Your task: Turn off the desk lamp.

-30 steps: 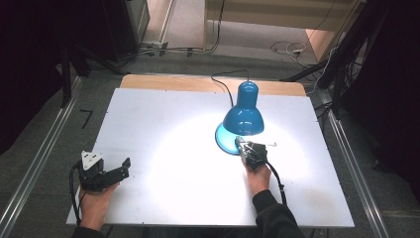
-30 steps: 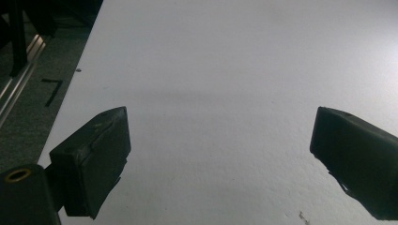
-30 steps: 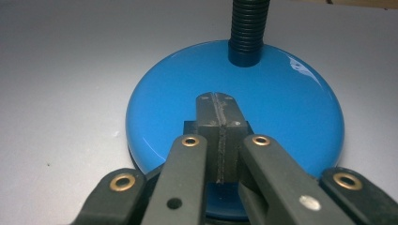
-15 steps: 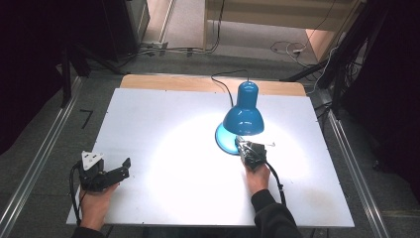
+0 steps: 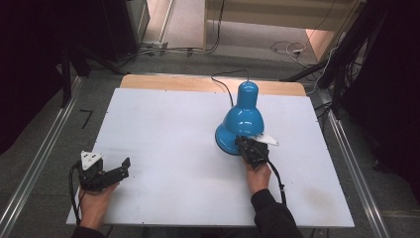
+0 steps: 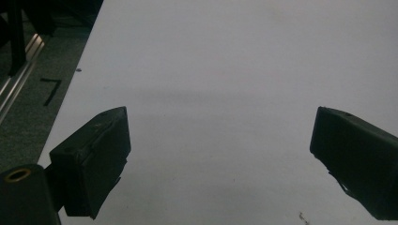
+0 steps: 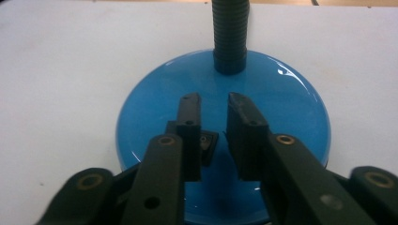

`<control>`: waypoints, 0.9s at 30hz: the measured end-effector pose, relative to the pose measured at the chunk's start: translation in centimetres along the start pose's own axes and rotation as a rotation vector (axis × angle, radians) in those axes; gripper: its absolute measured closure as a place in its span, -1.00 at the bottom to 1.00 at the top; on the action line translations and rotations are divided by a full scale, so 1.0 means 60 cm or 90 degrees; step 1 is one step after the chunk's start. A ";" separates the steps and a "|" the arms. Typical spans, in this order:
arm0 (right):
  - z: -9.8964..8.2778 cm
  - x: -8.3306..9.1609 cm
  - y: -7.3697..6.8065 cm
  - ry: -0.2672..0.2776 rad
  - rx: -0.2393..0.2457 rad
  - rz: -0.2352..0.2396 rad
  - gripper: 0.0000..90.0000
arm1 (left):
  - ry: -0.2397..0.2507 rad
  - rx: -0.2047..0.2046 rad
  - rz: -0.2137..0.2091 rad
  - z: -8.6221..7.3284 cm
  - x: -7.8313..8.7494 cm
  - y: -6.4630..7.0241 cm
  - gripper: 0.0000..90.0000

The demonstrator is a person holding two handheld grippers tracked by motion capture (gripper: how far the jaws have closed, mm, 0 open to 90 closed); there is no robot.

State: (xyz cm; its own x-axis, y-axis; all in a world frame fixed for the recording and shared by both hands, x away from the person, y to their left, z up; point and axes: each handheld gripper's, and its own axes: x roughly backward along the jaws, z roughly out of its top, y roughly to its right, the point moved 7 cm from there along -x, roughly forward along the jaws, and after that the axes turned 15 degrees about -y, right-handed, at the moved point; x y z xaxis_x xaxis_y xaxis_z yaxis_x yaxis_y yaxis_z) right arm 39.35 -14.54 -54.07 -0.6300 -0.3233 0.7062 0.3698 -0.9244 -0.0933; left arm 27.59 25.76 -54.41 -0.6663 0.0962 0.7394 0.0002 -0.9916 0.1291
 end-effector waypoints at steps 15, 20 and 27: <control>0.003 0.023 -0.001 -0.005 0.049 0.067 -0.56 | -0.001 0.000 0.002 -0.001 0.000 0.000 -0.87; -0.005 0.027 0.001 -0.037 0.071 0.094 -0.62 | 0.001 0.001 0.002 -0.001 0.001 0.000 -0.87; -0.013 0.036 0.013 -0.046 0.077 0.095 -0.69 | -0.001 -0.002 0.003 0.000 0.001 0.002 -0.87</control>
State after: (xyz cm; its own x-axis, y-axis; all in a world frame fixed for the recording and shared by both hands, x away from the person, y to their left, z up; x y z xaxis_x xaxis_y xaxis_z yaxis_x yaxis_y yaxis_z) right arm 37.75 -16.14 -53.20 -0.5129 -0.4347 0.7403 0.5373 -0.8351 -0.1181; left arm 27.53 25.67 -54.35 -0.6653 0.0920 0.7409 0.0003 -0.9923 0.1235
